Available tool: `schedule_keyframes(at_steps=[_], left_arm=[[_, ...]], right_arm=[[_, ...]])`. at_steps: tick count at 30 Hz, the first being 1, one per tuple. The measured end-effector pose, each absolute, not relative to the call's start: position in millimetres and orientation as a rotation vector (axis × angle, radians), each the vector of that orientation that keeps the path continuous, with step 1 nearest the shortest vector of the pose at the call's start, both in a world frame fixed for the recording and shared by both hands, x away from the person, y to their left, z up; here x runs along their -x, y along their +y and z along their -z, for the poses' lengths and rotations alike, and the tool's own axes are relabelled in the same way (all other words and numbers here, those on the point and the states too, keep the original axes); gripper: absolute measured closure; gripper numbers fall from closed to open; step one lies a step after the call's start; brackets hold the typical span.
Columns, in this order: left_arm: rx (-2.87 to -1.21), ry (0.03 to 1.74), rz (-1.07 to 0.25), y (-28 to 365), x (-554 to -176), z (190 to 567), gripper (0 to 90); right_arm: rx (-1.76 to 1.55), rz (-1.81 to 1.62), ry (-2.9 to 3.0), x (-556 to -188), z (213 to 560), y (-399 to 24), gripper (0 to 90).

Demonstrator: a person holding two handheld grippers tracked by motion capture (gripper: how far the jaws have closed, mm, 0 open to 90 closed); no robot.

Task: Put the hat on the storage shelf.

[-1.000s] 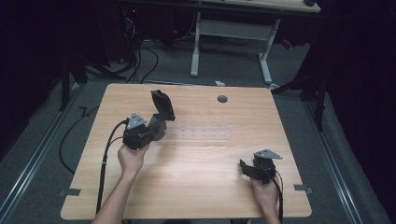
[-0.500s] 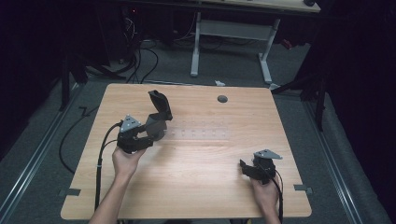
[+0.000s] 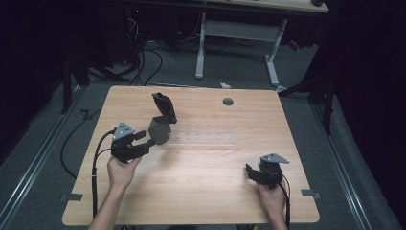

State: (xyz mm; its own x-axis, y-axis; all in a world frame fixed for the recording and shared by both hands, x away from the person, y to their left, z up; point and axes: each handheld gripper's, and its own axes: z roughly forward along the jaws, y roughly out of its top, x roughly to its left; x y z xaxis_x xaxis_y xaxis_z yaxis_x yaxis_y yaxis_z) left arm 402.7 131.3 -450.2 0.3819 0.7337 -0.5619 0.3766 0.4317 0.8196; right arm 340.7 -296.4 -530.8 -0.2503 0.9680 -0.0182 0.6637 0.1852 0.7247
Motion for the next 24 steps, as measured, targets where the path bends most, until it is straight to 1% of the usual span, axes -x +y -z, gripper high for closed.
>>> schedule_keyframes(at_steps=[5, 8, 17, 24], left_arm=[[-1.139, 1.235, -0.300, 140, -398, 449, 44.9], [-1.134, 1.235, -0.315, 145, -395, 451, 45.0], [-1.145, 1.255, -0.324, 154, -389, 458, 44.7], [-1.163, 1.270, -0.401, 154, -379, 464, 45.3]], right_arm=[[-1.526, -0.836, 1.986, -341, 531, -296, 33.5], [-1.526, -0.836, 1.986, -341, 531, -296, 33.5], [-1.526, -0.836, 1.986, -341, 531, -296, 33.5], [-1.527, -0.836, 1.985, -341, 531, -296, 33.5]])
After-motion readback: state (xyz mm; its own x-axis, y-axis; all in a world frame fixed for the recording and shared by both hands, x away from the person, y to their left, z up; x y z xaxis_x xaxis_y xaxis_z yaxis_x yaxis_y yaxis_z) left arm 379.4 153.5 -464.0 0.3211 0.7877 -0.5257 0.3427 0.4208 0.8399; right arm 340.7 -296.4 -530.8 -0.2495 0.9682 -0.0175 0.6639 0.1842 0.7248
